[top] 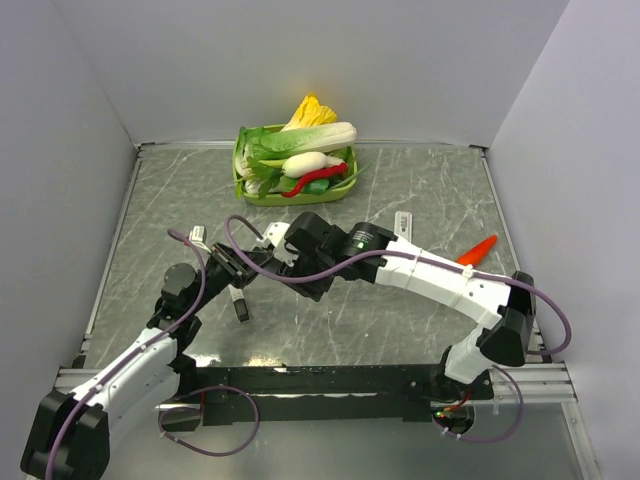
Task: Load the batteries into the remote control
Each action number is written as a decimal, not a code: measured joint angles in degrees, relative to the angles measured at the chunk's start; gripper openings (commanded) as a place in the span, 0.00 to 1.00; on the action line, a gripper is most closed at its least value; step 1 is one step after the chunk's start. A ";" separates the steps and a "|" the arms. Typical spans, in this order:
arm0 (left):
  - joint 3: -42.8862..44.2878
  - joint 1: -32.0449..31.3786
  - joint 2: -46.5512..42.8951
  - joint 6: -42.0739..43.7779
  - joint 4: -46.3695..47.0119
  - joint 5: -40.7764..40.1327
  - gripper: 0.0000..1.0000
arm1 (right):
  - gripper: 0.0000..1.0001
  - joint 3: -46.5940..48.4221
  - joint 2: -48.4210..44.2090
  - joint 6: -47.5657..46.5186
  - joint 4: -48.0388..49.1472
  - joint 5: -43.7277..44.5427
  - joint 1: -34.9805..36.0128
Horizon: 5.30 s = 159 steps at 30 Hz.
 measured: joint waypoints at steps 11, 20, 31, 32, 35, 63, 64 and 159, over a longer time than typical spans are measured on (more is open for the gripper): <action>0.90 -0.04 -1.38 0.96 -2.86 -0.98 0.01 | 0.19 4.66 4.22 0.26 -3.63 2.05 0.68; 0.90 -0.35 -3.34 1.55 -5.01 -2.89 0.01 | 0.20 6.80 6.56 1.14 -5.60 3.17 0.76; 0.85 -0.81 -4.90 1.55 -5.42 -4.11 0.01 | 0.29 7.69 6.97 1.77 -6.05 3.54 0.98; 0.85 -0.90 -4.90 1.55 -5.42 -4.26 0.01 | 0.30 7.69 7.04 1.77 -6.08 3.54 0.98; 0.74 -1.03 -4.90 1.51 -5.40 -4.50 0.01 | 0.36 7.78 7.28 1.77 -6.16 3.54 0.98; -0.28 -1.31 -5.44 -1.25 -2.49 -4.39 0.01 | 0.65 9.51 7.45 0.90 -8.00 3.76 0.98; -0.28 -1.31 -5.44 -1.22 -2.51 -4.39 0.01 | 0.69 9.86 7.45 0.83 -8.13 3.78 0.98; 17.25 -1.03 6.10 9.18 -15.30 18.60 0.01 | 0.65 -21.20 -21.62 -48.35 17.20 -28.28 -3.50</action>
